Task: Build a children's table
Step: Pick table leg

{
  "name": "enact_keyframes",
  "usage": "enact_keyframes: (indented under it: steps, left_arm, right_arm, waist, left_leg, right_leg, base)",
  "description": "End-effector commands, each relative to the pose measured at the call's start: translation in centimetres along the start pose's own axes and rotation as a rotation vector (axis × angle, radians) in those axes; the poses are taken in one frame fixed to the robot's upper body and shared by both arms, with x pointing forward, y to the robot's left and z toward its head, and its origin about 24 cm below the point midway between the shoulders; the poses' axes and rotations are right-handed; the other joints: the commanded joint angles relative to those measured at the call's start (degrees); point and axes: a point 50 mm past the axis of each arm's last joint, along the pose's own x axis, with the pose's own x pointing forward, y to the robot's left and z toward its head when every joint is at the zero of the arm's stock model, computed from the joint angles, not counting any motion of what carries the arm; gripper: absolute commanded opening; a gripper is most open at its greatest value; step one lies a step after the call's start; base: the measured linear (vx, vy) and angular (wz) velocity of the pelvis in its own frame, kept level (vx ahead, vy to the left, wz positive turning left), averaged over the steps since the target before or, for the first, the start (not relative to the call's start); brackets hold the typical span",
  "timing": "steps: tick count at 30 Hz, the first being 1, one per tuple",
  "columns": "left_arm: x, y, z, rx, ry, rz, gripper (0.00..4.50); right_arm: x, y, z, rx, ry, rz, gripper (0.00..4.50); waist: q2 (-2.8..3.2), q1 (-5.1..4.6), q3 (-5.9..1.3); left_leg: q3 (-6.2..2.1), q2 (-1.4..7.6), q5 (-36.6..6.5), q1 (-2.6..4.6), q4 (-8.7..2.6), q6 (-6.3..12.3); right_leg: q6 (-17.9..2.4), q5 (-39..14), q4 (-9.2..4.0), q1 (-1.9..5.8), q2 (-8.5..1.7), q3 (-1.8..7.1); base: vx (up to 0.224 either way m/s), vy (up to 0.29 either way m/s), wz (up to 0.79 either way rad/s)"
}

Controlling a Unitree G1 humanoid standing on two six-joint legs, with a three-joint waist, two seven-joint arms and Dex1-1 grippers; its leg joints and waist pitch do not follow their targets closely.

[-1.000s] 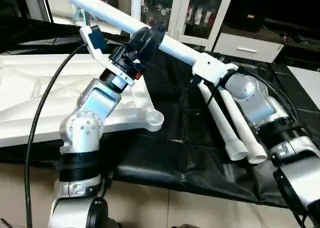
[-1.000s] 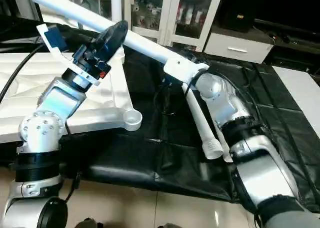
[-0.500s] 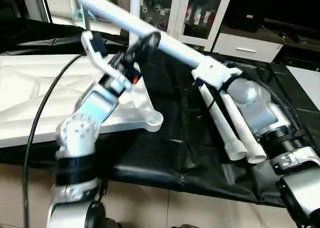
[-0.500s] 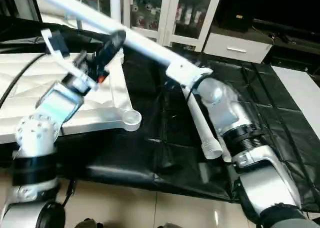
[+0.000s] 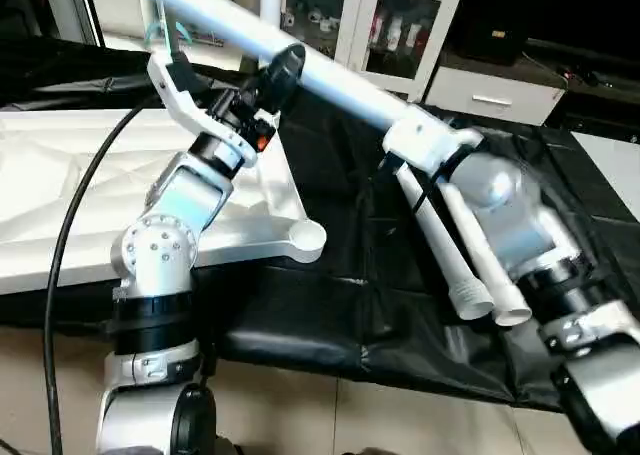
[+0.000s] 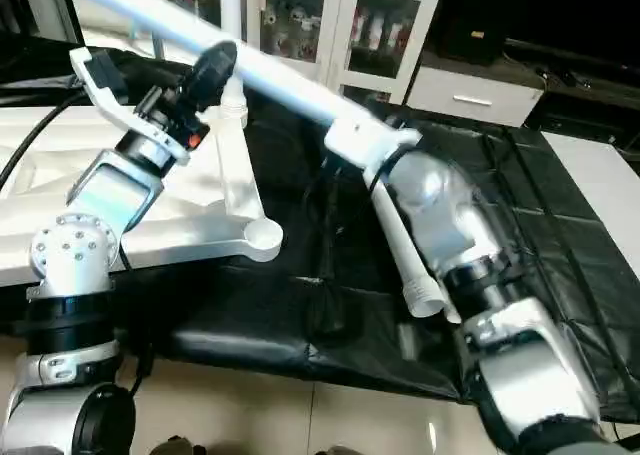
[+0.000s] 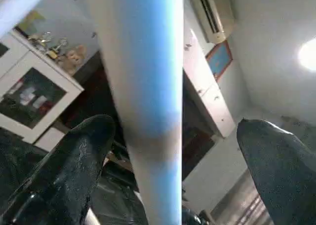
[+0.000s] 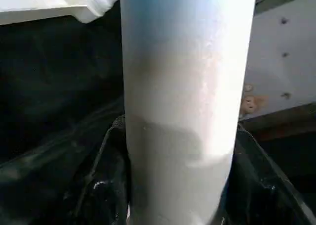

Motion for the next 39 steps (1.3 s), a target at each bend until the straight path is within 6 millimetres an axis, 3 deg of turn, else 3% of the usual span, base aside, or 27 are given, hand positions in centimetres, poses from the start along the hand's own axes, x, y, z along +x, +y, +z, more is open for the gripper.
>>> enact_keyframes:
  steps: [1,6,16,28,30,31,39]
  left_arm:
    - [0.5,-0.5,-0.3,0.001,0.001,-0.012,4.33]
    - [0.4,-0.6,-0.4,-0.026,-0.003,-0.03,3.91]
    - [0.3,-0.3,-0.3,-0.032,-0.024,-0.013,3.14]
    - [0.3,0.4,-0.1,-0.017,-0.044,0.051,2.35]
    - [0.4,0.2,0.0,-0.018,-0.051,0.027,2.27]
    - [0.5,0.1,0.0,-0.019,-0.052,0.014,2.0]
    - [1.4,-0.6,-0.2,-0.001,-0.04,0.002,1.6]
  right_arm:
    - [-0.3,-0.6,0.1,-0.008,0.001,-0.019,1.89]
    - [-0.5,-0.6,0.1,-0.006,0.011,-0.022,1.89]
    - [-0.4,-0.5,0.2,-0.009,0.015,-0.016,1.89]
    - [-0.4,-0.5,0.3,-0.021,0.015,-0.014,1.89]
    - [-0.3,-0.4,0.4,-0.03,0.012,-0.009,1.89]
    - [-0.3,-0.3,0.5,-0.034,0.01,-0.007,1.89]
    - [-0.2,0.0,0.7,-0.048,0.0,0.005,1.89]
  waist:
    - [1.18,-0.04,-4.39]
    - [1.28,-0.01,-4.39]
    - [1.36,-0.13,-4.27]
    - [1.29,-0.01,-4.34]
    - [1.23,0.02,-4.34]
    - [1.26,0.0,-4.3]
    - [1.25,-0.04,-4.25]
  left_leg:
    - [0.06,0.0,-24.4,1.78,-4.02,-3.42]
    - [0.09,0.02,-23.97,1.85,-4.06,-3.34]
    - [-0.06,0.02,-26.33,2.05,-4.09,-3.72]
    - [0.0,0.07,-24.89,1.94,-4.13,-3.43]
    - [0.03,0.06,-24.79,1.95,-4.11,-3.42]
    - [0.03,0.08,-24.88,1.96,-4.13,-3.46]
    - [-0.02,0.01,-26.22,2.11,-4.09,-3.54]
  right_leg:
    - [-6.27,-18.97,-4.88,2.48,-0.78,0.89]
    - [-7.21,-17.18,-4.68,2.59,-0.71,0.95]
    - [-6.28,-20.35,-5.08,2.34,-0.75,0.81]
    - [-6.84,-18.29,-4.84,2.52,-0.81,0.91]
    - [-6.94,-18.23,-4.85,2.49,-0.83,0.92]
    - [-6.96,-18.28,-4.82,2.47,-0.81,0.92]
    - [-6.1,-20.53,-5.2,2.23,-0.79,0.84]
  base:
    - [0.0,0.0,0.0]
    - [0.0,0.0,0.0]
    - [0.0,0.0,0.0]
    - [0.0,0.0,0.0]
    - [0.0,0.0,0.0]
    - [0.0,0.0,0.0]
    - [0.0,0.0,0.0]
